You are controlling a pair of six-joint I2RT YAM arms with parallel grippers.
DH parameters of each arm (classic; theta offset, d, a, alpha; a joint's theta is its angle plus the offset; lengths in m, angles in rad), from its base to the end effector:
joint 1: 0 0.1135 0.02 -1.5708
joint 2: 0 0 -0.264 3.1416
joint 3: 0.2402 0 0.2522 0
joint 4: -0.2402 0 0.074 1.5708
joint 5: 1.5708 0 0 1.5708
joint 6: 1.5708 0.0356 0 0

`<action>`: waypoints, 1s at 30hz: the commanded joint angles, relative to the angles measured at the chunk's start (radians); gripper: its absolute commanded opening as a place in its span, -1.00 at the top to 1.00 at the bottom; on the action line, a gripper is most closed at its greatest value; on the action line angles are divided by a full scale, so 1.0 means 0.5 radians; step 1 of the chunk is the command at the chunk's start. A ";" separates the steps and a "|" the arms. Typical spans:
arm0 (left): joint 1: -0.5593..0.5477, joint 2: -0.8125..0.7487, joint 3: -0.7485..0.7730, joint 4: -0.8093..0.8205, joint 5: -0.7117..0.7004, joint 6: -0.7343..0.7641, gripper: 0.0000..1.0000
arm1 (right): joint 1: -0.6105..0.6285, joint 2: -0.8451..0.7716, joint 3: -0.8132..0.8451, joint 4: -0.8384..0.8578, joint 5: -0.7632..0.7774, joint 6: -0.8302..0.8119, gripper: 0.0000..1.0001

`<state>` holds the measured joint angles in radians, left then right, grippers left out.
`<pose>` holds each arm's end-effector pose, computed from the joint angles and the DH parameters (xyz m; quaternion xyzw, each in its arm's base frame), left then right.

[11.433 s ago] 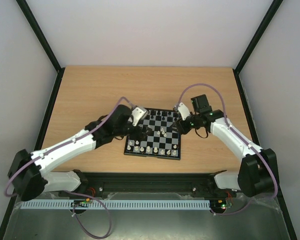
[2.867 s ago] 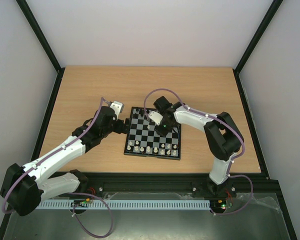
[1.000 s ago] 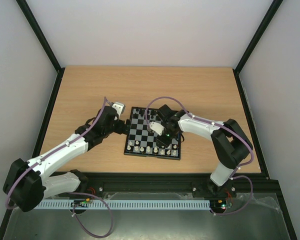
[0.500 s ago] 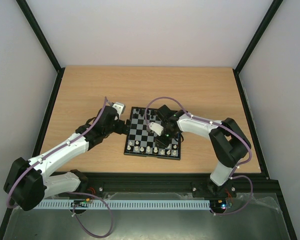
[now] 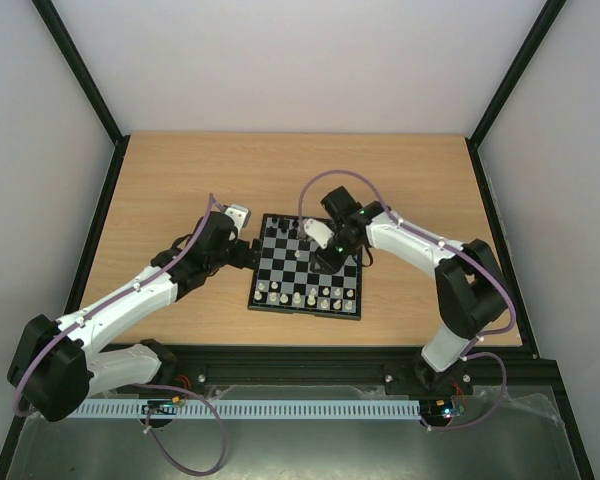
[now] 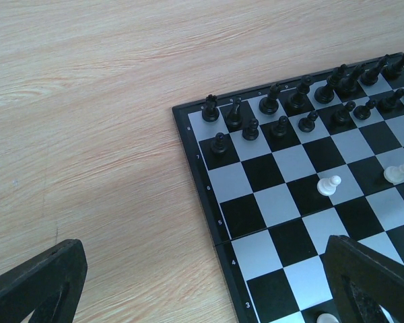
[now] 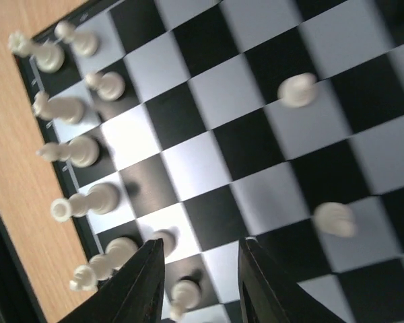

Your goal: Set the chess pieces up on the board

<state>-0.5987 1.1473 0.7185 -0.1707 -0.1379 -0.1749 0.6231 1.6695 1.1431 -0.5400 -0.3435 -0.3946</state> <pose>0.2088 -0.1365 0.2452 0.1541 0.8693 -0.1192 0.4543 0.2690 0.2081 0.2109 -0.5021 0.8125 0.1924 0.2254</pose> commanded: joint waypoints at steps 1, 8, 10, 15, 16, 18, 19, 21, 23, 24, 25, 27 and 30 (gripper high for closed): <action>0.013 -0.021 0.015 -0.004 0.009 0.009 -0.98 | -0.103 -0.028 0.121 -0.112 0.073 0.020 0.40; 0.011 -0.043 0.011 -0.003 0.009 0.006 -0.98 | -0.123 0.107 0.163 0.036 0.386 0.168 0.44; 0.012 -0.043 0.010 -0.002 0.012 0.008 -0.98 | -0.123 0.140 0.165 0.056 0.376 0.189 0.39; 0.013 -0.043 0.010 -0.005 0.011 0.006 -0.98 | -0.123 0.211 0.191 0.059 0.308 0.206 0.36; 0.011 -0.045 0.011 -0.005 0.012 0.006 -0.98 | -0.123 0.222 0.195 0.060 0.307 0.206 0.36; 0.011 -0.046 0.009 -0.005 0.011 0.007 -0.98 | -0.123 0.243 0.200 0.059 0.309 0.203 0.36; 0.013 -0.046 0.009 -0.005 0.012 0.007 -0.98 | -0.123 0.251 0.202 0.059 0.309 0.203 0.36; 0.011 -0.047 0.011 -0.005 0.012 0.007 -0.98 | -0.123 0.270 0.204 0.065 0.313 0.203 0.36; 0.012 -0.046 0.009 -0.005 0.012 0.006 -0.98 | -0.123 0.288 0.207 0.068 0.313 0.203 0.38; 0.013 -0.047 0.011 -0.005 0.015 0.006 -0.98 | -0.123 0.298 0.209 0.069 0.311 0.203 0.39; 0.011 -0.046 0.011 -0.004 0.015 0.007 -0.98 | -0.123 0.308 0.210 0.068 0.314 0.203 0.40; 0.013 -0.047 0.009 -0.005 0.015 0.006 -0.98 | -0.123 0.328 0.212 0.068 0.319 0.205 0.45; 0.013 -0.049 0.008 -0.005 0.015 0.006 -0.98 | -0.123 0.345 0.217 0.068 0.317 0.206 0.58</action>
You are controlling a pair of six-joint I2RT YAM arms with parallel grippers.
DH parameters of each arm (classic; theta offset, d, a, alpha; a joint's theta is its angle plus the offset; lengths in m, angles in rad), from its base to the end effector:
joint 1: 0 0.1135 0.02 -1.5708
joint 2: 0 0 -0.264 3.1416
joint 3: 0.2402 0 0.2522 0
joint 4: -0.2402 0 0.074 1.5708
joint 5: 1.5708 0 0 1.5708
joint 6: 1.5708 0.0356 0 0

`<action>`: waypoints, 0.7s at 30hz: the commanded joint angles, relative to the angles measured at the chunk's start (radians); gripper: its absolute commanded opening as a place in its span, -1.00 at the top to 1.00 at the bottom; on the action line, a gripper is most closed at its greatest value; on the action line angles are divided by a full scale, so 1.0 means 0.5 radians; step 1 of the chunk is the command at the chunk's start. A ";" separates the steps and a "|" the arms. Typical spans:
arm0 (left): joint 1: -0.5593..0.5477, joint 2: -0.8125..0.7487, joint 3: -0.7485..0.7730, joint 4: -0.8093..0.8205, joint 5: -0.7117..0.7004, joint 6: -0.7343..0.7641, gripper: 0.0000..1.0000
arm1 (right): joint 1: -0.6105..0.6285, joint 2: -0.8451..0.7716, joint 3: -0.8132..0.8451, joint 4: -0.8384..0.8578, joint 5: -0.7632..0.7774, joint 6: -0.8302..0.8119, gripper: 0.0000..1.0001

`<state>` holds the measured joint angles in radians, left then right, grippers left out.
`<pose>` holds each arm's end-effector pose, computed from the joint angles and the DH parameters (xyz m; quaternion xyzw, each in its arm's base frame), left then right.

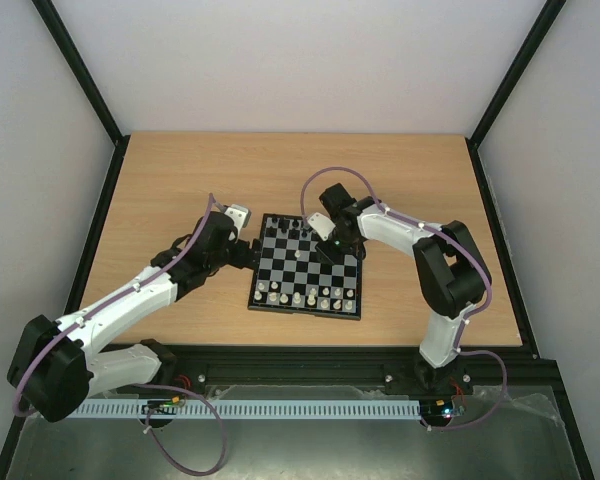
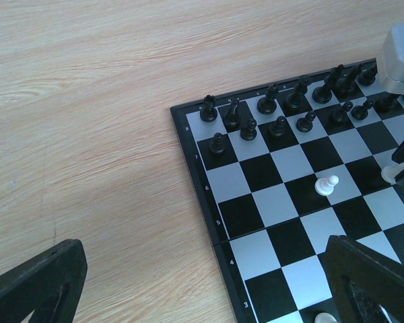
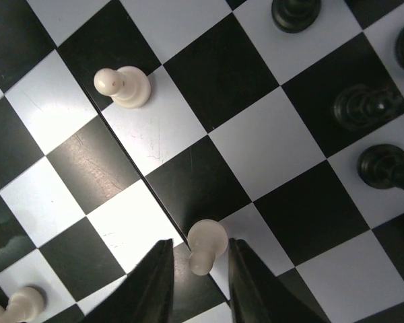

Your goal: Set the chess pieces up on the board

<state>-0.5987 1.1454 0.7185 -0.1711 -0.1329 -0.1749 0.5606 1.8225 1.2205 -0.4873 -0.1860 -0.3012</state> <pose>0.2085 -0.1365 0.2456 0.1552 0.8689 -0.1216 0.4541 0.3116 0.2034 0.1833 -0.4240 0.8693 0.1201 0.2237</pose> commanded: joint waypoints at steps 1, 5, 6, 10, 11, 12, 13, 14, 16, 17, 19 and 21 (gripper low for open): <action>0.011 -0.043 0.008 -0.004 0.005 0.006 -0.98 | 0.002 0.043 0.060 -0.034 -0.001 0.019 0.62; 0.013 -0.040 0.010 -0.004 0.005 0.006 -0.98 | 0.002 0.053 0.058 -0.024 -0.008 0.016 0.71; 0.012 -0.041 0.010 -0.004 0.005 0.007 -0.98 | 0.002 0.057 0.059 -0.020 -0.008 0.016 0.72; 0.013 -0.036 0.012 -0.004 0.008 0.006 -0.98 | 0.002 0.067 0.065 -0.019 -0.021 0.011 0.80; 0.011 -0.036 0.011 -0.004 0.008 0.006 -0.98 | 0.002 0.068 0.065 -0.021 -0.025 0.010 0.83; 0.012 -0.036 0.011 -0.004 0.008 0.008 -0.98 | 0.002 0.065 0.064 -0.026 -0.033 0.008 0.85; 0.012 -0.036 0.011 -0.004 0.008 0.006 -0.98 | 0.003 0.058 0.064 -0.032 -0.045 0.007 0.86; 0.013 -0.035 0.011 -0.004 0.008 0.008 -0.98 | 0.004 0.036 0.059 -0.037 -0.064 0.003 0.88; 0.013 -0.033 0.012 -0.001 0.008 0.006 -0.98 | 0.006 -0.011 0.045 -0.052 -0.130 -0.014 0.89; 0.013 -0.033 0.012 -0.001 0.010 0.006 -0.98 | 0.010 -0.036 0.035 -0.058 -0.172 -0.021 0.90; 0.011 -0.030 0.013 -0.001 0.011 0.006 -0.98 | 0.025 -0.092 0.016 -0.079 -0.239 -0.038 0.90; 0.013 -0.029 0.013 -0.001 0.010 0.006 -0.98 | 0.047 -0.143 -0.001 -0.113 -0.327 -0.076 0.90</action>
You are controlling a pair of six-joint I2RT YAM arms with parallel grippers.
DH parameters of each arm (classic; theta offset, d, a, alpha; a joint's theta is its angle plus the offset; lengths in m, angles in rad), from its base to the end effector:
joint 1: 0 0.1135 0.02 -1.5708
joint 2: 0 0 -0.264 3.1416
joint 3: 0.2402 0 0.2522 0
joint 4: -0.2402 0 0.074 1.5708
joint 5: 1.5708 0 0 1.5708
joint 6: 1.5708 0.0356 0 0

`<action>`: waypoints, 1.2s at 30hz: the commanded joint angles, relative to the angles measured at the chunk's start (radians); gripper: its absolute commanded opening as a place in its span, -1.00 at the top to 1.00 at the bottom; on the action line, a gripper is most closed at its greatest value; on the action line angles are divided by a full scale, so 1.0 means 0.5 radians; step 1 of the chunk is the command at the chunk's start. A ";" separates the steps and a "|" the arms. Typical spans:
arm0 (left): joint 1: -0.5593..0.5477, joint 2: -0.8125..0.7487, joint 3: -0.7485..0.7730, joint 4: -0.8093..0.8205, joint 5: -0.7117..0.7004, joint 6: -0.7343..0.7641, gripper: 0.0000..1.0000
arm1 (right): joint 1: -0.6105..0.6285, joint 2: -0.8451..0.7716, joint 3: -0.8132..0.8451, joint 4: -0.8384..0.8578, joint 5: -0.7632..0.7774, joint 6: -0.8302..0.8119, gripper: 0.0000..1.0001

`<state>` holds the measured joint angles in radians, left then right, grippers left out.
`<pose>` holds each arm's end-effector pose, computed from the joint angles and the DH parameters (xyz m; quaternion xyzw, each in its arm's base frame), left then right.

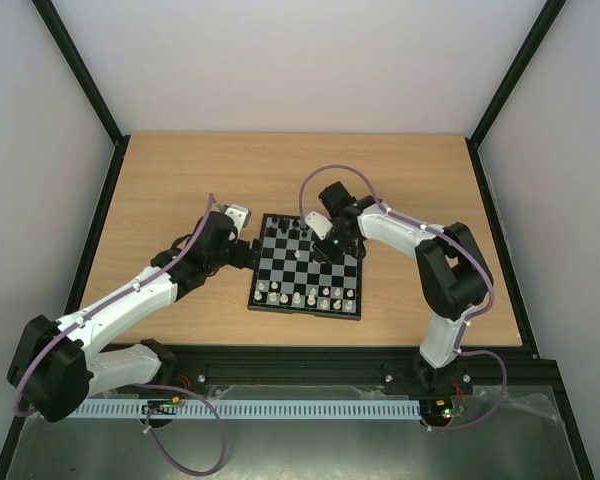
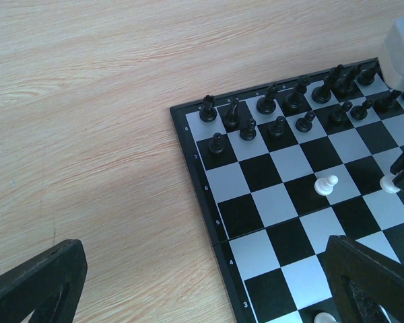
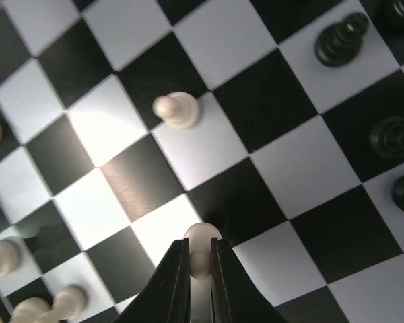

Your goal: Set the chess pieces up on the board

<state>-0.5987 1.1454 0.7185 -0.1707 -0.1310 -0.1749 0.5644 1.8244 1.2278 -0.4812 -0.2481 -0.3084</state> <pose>0.2085 -0.1366 0.2457 0.1556 0.8687 -0.1224 0.4540 0.3113 0.2074 0.1855 -0.4341 0.8594 0.1499 0.2248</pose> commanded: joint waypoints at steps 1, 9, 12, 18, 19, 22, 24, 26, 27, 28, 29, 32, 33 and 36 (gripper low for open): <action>0.011 -0.030 0.015 -0.002 0.007 0.006 -0.98 | 0.056 -0.173 -0.026 -0.146 -0.244 -0.080 0.90; 0.011 -0.029 0.016 -0.005 -0.005 0.006 -0.98 | 0.247 -0.253 -0.116 -0.195 -0.337 -0.161 0.90; 0.011 -0.030 0.015 -0.008 -0.008 0.007 -0.98 | 0.281 -0.219 -0.108 -0.204 -0.326 -0.168 0.90; 0.013 -0.030 0.012 -0.008 -0.014 0.004 -0.98 | 0.349 -0.148 -0.102 -0.226 -0.269 -0.200 0.88; 0.012 -0.028 0.012 -0.008 -0.014 0.004 -0.98 | 0.356 -0.139 -0.105 -0.225 -0.262 -0.202 0.88; 0.013 -0.027 0.013 -0.008 -0.011 0.004 -0.98 | 0.370 -0.123 -0.112 -0.210 -0.228 -0.196 0.88; 0.012 -0.024 0.015 -0.008 -0.013 0.005 -0.98 | 0.374 -0.110 -0.113 -0.207 -0.211 -0.196 0.88; 0.013 -0.024 0.015 -0.010 -0.014 0.006 -0.98 | 0.374 -0.101 -0.116 -0.203 -0.198 -0.196 0.88; 0.011 -0.024 0.016 -0.011 -0.014 0.006 -0.98 | 0.376 -0.097 -0.118 -0.196 -0.193 -0.195 0.88; 0.012 -0.024 0.014 -0.011 -0.014 0.005 -0.98 | 0.377 -0.096 -0.118 -0.189 -0.188 -0.193 0.88; 0.012 -0.024 0.014 -0.011 -0.017 0.005 -0.98 | 0.379 -0.093 -0.121 -0.181 -0.179 -0.194 0.88; 0.013 -0.020 0.012 -0.011 -0.020 0.008 -0.98 | 0.383 -0.080 -0.128 -0.168 -0.152 -0.190 0.88; 0.011 -0.018 0.014 -0.010 -0.020 0.007 -0.98 | 0.384 -0.076 -0.129 -0.164 -0.151 -0.190 0.87; 0.013 -0.012 0.016 -0.010 -0.020 0.006 -0.98 | 0.387 -0.064 -0.140 -0.161 -0.160 -0.196 0.87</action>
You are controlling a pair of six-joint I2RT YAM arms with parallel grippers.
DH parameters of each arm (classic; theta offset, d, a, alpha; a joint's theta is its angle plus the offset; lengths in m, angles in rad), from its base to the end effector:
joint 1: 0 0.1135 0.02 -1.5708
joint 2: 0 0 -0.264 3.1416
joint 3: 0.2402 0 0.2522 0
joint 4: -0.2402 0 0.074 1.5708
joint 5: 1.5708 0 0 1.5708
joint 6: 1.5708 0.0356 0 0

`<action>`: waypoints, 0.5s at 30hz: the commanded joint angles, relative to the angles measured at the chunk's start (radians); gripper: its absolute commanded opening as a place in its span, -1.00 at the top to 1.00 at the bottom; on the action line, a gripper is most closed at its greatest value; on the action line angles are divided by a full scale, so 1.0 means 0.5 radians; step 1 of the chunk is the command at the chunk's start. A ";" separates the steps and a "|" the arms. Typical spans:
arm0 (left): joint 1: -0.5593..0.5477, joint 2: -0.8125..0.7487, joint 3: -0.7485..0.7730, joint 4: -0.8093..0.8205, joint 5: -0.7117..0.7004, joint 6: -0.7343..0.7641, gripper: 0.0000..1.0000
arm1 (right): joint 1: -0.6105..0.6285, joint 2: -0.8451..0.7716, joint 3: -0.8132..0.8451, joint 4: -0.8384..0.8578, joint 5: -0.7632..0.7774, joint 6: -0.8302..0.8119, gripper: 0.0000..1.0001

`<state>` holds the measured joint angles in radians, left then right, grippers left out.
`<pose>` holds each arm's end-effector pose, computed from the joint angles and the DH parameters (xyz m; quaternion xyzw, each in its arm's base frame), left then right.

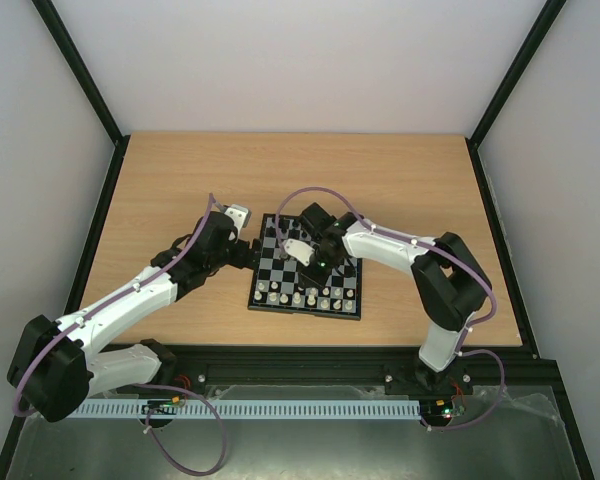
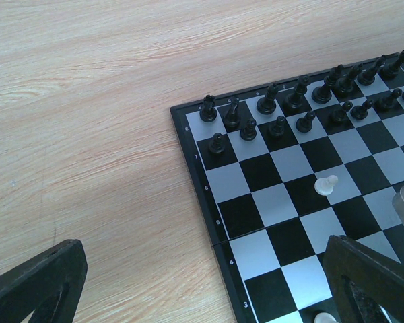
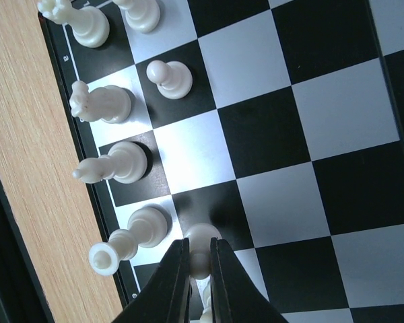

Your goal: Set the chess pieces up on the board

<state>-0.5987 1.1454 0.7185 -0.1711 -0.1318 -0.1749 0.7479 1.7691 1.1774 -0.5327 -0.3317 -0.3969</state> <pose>0.2085 -0.1366 0.2456 0.1554 0.8688 -0.1220 0.4539 0.2526 0.2501 0.1884 -0.5517 0.7887 0.1966 0.1869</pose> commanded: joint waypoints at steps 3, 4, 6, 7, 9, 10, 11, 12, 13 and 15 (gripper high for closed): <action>0.011 -0.005 0.014 -0.014 -0.019 0.006 -0.98 | 0.026 0.053 -0.048 -0.049 0.007 -0.019 0.87; 0.013 0.001 0.016 -0.014 -0.019 0.006 -0.98 | 0.026 0.053 -0.050 -0.047 0.007 -0.019 0.87; 0.012 0.007 0.021 -0.020 -0.019 0.006 -0.98 | 0.028 0.058 -0.055 -0.037 0.004 -0.019 0.87; 0.012 0.010 0.022 -0.020 -0.016 0.006 -0.98 | 0.032 0.062 -0.054 -0.034 0.002 -0.019 0.87; 0.012 0.013 0.022 -0.020 -0.016 0.006 -0.98 | 0.034 0.075 -0.051 -0.031 0.002 -0.022 0.86; 0.011 0.016 0.022 -0.020 -0.016 0.007 -0.98 | 0.035 0.080 -0.050 -0.033 0.004 -0.022 0.86; 0.012 0.017 0.022 -0.018 -0.016 0.007 -0.98 | 0.037 0.086 -0.045 -0.029 0.006 -0.021 0.85; 0.013 0.020 0.023 -0.020 -0.016 0.007 -0.98 | 0.038 0.089 -0.045 -0.025 0.007 -0.022 0.85; 0.012 0.020 0.023 -0.020 -0.016 0.006 -0.98 | 0.039 0.091 -0.046 -0.021 0.007 -0.024 0.85; 0.011 0.024 0.022 -0.023 -0.016 0.007 -0.98 | 0.039 0.098 -0.048 -0.017 0.015 -0.019 0.84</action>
<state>-0.5987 1.1484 0.7185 -0.1715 -0.1318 -0.1749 0.7589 1.7977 1.1656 -0.5247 -0.3290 -0.3981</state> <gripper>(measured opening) 0.990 0.079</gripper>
